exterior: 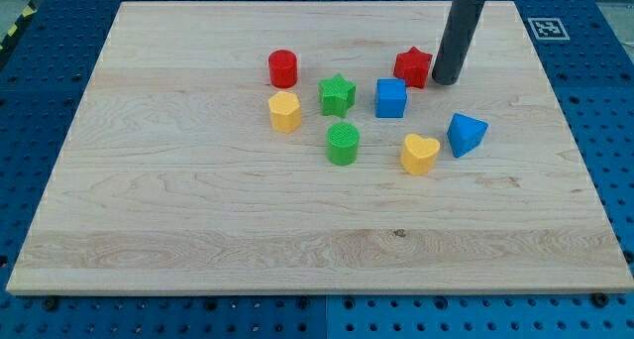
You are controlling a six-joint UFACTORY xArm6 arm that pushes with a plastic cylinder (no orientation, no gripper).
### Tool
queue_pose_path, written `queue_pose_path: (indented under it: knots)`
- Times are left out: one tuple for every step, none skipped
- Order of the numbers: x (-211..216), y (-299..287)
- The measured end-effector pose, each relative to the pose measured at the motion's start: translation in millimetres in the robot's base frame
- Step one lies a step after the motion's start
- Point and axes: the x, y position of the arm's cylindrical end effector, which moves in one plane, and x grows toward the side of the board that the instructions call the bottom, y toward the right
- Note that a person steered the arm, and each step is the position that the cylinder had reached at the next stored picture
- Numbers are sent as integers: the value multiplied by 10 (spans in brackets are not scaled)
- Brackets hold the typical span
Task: Slide the red star above the blue cube
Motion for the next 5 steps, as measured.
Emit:
queue_pose_path:
  knots:
    - [-159,16]
    - [-165,16]
    - [41,28]
    - [60,28]
    - [60,28]
